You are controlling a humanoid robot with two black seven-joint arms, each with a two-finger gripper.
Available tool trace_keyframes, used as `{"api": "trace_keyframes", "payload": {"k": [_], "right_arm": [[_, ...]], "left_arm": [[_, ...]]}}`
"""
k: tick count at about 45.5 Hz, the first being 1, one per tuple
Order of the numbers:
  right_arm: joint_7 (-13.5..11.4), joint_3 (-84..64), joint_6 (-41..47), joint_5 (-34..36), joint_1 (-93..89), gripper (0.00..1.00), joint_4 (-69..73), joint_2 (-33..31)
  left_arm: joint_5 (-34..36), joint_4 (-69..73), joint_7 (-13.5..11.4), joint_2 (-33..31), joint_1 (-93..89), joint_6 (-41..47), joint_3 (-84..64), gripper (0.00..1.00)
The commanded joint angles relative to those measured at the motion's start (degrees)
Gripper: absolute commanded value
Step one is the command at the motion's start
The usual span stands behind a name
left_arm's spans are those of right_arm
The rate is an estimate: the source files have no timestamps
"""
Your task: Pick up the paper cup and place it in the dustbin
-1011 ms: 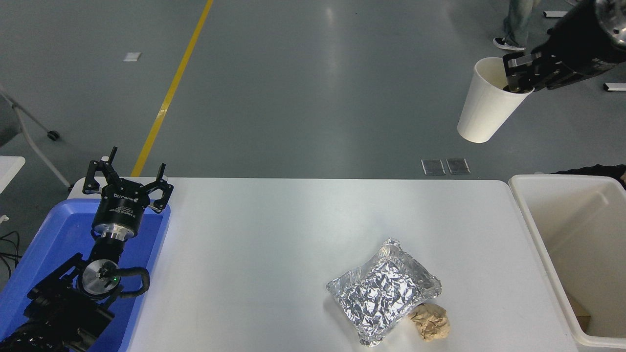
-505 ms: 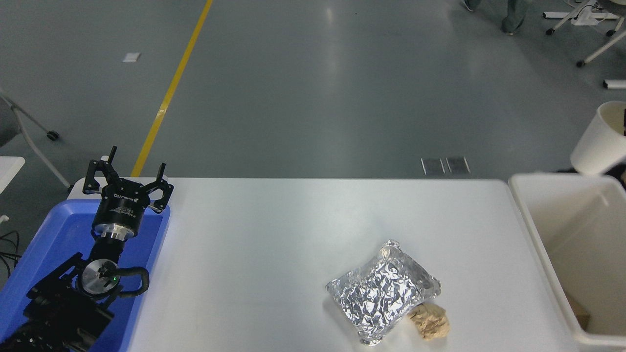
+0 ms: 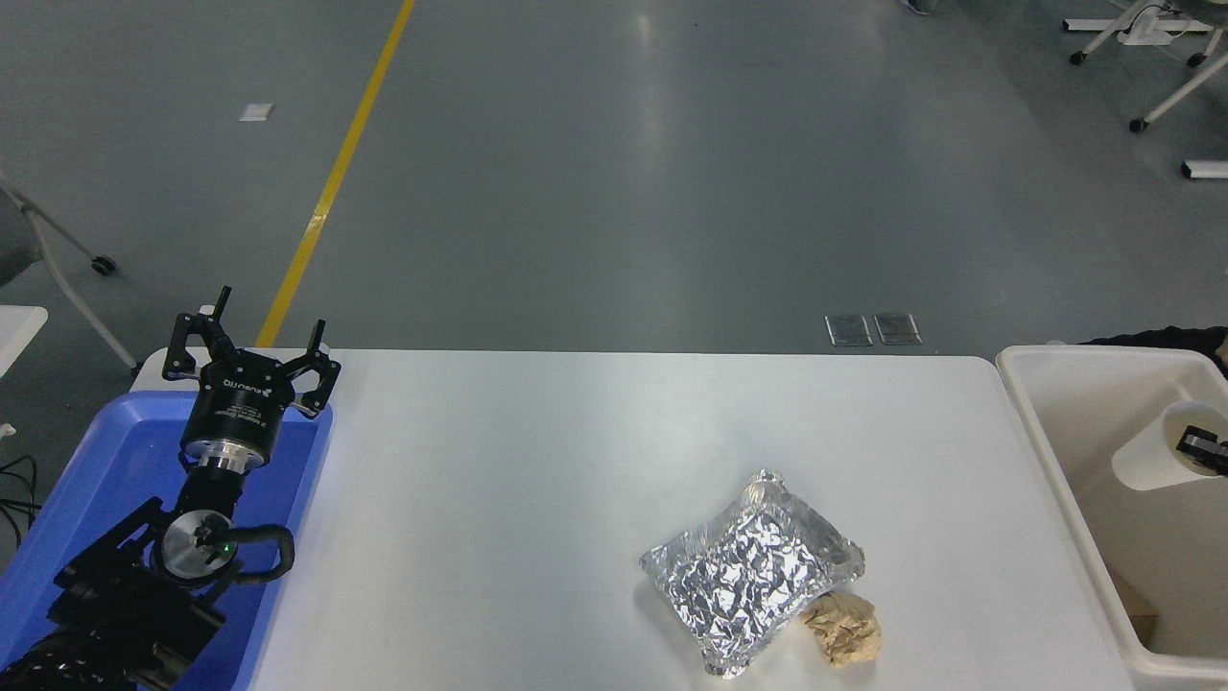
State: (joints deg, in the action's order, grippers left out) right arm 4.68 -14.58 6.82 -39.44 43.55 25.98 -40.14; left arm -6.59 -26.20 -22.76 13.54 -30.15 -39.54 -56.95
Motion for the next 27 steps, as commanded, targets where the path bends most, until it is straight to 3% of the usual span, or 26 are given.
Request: {"api": "trace_keyframes", "payload": {"k": [1, 2, 3, 4, 13, 17, 21, 27], "right_arm": [[0.2, 4.5, -2.3, 0.2, -5.4, 0.20, -3.1, 2.6], [0.2, 4.5, -2.2, 0.2, -5.2, 0.37, -3.1, 2.5], [0.2, 4.5, -2.2, 0.2, -5.1, 0.73, -3.1, 2.4], [0.1, 4.5, -2.1, 0.2, -5.1, 1.00, -3.1, 2.4], [0.2, 3.9, -1.3, 0.1, -0.3, 1.00, -0.1, 0.4], [-0.1, 1.8, -0.4, -1.0, 5.3, 1.00, 4.2, -4.2], [-0.2, -7.5, 2.9, -1.9, 17.2, 1.00, 11.3, -8.9], [0.2, -26.3, 7.4, -1.5, 39.8, 1.00, 21.2, -10.7]], "left_arm": [[0.0, 0.0, 0.0, 0.0, -0.1, 0.1, 0.0, 1.00], [0.0, 0.0, 0.0, 0.0, -0.1, 0.1, 0.0, 1.00], [0.0, 0.0, 0.0, 0.0, -0.1, 0.1, 0.1, 1.00], [0.0, 0.0, 0.0, 0.0, -0.1, 0.1, 0.1, 1.00], [0.0, 0.0, 0.1, 0.0, -0.2, 0.0, 0.2, 1.00], [0.0, -0.1, 0.1, 0.0, -0.2, -0.1, 0.2, 1.00], [0.1, 0.0, 0.2, 0.0, -0.2, -0.2, 0.3, 1.00], [0.1, 0.0, 0.3, 0.0, -0.2, -0.3, 0.3, 1.00]]}}
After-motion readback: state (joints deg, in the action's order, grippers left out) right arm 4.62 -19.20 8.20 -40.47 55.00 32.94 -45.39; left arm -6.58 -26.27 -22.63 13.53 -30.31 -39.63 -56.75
